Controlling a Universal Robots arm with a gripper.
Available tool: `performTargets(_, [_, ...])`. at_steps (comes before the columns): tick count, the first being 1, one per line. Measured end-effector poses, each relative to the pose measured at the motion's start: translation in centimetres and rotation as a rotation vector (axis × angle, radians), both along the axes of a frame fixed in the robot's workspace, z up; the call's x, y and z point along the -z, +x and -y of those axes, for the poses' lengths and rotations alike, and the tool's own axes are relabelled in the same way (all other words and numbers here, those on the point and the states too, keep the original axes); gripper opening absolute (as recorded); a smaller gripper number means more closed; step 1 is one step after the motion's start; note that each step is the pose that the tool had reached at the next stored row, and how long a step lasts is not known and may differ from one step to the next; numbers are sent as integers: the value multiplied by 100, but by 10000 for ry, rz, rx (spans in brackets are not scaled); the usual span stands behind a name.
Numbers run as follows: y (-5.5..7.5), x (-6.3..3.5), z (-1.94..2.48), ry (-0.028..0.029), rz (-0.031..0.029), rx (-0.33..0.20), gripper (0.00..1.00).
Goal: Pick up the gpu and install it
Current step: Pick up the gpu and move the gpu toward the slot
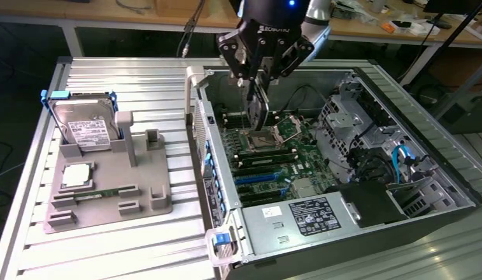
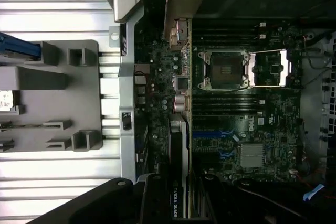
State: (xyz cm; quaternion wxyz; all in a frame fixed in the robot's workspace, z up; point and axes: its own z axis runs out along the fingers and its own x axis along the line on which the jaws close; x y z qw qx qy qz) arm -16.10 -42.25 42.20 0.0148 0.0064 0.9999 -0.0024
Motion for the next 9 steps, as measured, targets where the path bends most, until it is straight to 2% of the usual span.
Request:
performTargets(4, [203, 2, 0, 1, 0, 1, 27])
performTargets(7, [460, 5, 0, 0, 0, -1, 27])
performTargets(9, [562, 6, 0, 0, 0, 1, 27])
